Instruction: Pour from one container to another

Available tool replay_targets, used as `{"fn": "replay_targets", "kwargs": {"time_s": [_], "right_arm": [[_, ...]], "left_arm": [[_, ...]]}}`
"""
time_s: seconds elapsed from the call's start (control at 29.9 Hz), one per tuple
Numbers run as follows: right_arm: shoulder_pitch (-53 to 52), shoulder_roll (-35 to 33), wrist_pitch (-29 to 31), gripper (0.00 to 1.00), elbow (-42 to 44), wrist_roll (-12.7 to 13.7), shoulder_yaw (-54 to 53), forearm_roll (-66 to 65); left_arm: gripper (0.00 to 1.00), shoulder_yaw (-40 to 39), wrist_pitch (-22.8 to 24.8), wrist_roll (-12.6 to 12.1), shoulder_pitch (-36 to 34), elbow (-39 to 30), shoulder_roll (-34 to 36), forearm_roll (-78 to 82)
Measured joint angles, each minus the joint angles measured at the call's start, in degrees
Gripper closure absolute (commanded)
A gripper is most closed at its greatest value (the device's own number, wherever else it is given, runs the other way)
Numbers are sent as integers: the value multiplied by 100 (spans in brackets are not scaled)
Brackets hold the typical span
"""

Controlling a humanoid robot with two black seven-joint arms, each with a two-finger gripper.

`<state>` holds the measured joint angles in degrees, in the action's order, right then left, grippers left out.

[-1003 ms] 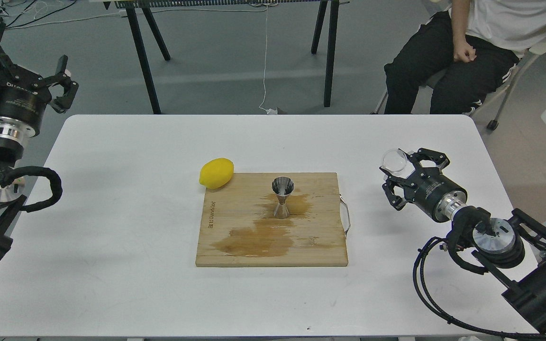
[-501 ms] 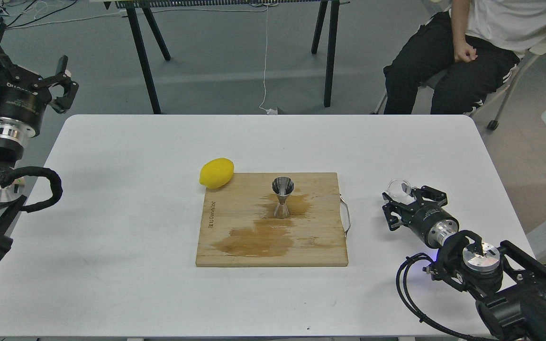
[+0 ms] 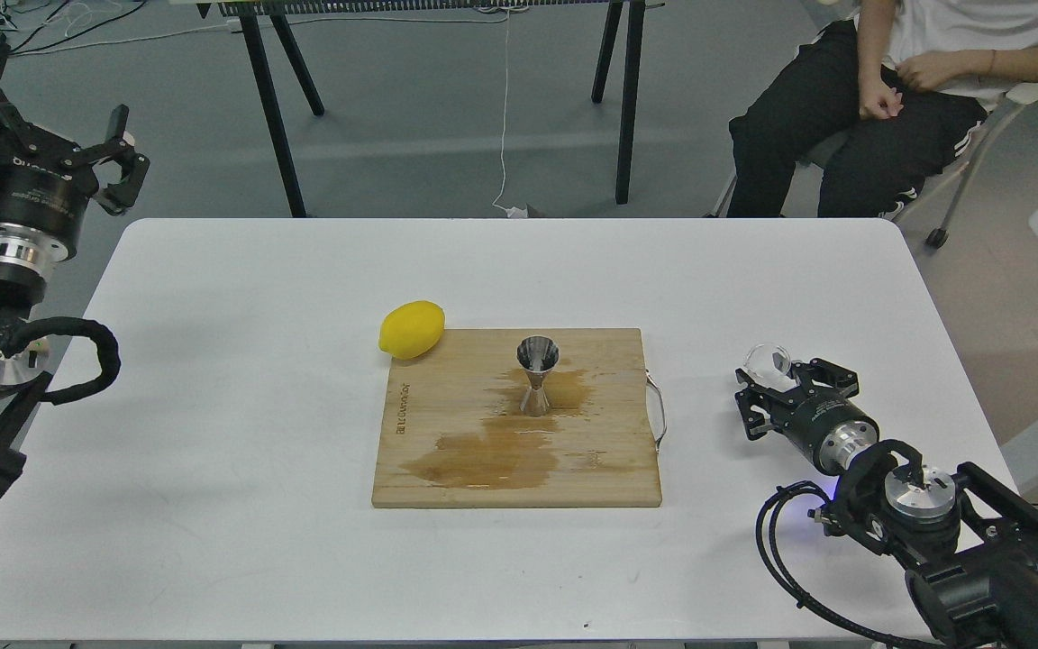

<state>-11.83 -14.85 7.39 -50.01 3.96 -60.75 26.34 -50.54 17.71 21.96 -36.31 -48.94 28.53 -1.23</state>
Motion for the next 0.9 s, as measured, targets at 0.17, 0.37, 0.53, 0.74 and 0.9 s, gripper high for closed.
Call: {"fn": "replay_targets", "kwargs": {"time_s": [0.17,0.37,0.53,0.74,0.9], "right_arm": [[7,-1,0,30,0,0,0,0],[27,-1,116,54,0,0,0,0],[27,-1,179,39,47,0,0,-6],[7,14,160,31,280,0,-16,-6],[5,23,185,31,333,0,-50,0]], "left_arm": [[0,1,-2,1,0,0,1,0],[0,1,-3,1,0,-1,7,0],[0,1,-4,2,0,-2,12,0],[0,1,-4,2,0,-2,17,0],[0,1,0,2,-1,-2,29,0]]}}
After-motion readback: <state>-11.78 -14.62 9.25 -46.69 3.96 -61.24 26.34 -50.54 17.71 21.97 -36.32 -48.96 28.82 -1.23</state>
